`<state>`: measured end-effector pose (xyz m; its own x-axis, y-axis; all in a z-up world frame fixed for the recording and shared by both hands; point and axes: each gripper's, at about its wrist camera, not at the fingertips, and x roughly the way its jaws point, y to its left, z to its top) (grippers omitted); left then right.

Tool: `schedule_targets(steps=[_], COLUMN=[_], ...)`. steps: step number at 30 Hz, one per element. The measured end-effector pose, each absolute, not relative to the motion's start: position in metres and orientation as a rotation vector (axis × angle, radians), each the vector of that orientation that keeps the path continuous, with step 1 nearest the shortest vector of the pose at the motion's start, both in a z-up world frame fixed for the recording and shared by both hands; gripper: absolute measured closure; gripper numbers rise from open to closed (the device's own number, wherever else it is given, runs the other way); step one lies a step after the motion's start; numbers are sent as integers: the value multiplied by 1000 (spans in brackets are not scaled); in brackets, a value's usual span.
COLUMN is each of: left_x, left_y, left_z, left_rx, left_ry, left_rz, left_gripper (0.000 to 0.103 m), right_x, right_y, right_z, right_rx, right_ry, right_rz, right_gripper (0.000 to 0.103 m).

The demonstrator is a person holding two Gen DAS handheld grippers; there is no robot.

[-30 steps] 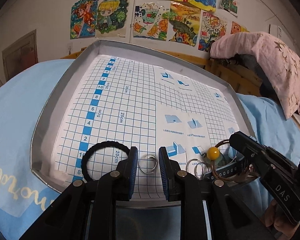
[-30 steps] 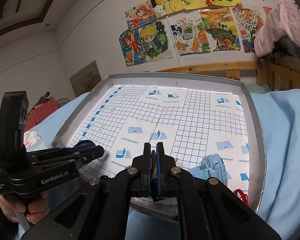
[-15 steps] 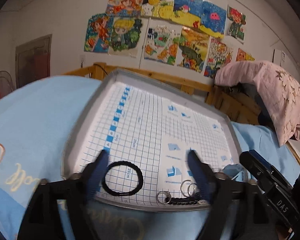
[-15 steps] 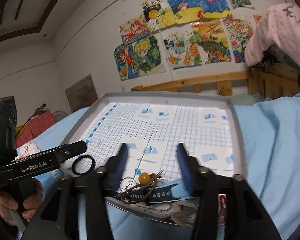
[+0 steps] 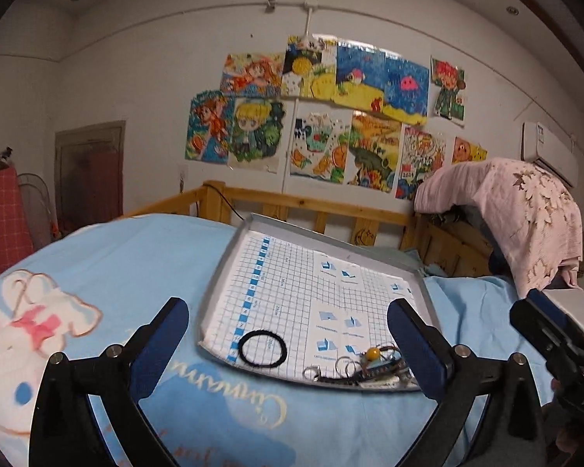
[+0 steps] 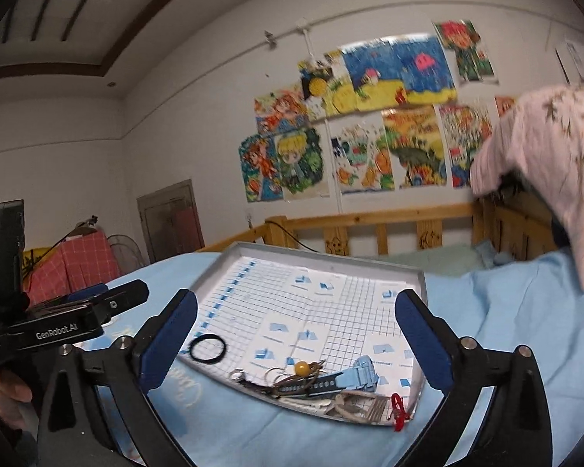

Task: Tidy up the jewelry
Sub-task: 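Raise both tools away from the tray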

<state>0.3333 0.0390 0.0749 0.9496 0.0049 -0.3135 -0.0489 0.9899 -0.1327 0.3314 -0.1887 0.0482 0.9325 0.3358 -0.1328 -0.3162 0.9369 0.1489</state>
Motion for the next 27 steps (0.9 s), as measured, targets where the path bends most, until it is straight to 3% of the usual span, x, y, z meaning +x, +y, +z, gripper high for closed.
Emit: schedule_targets(steps=[13, 27], left_x=[196, 153], left_y=[47, 43], left_z=[54, 24], left_rx=[-144, -147], left_ry=[287, 324], left_rz=[44, 43], left_gripper=[0, 0], right_x=[205, 162], right_y=[-198, -206], right_z=[51, 15], right_rx=[112, 92], right_ry=[111, 211], right_rz=[290, 289], right_gripper=[2, 2])
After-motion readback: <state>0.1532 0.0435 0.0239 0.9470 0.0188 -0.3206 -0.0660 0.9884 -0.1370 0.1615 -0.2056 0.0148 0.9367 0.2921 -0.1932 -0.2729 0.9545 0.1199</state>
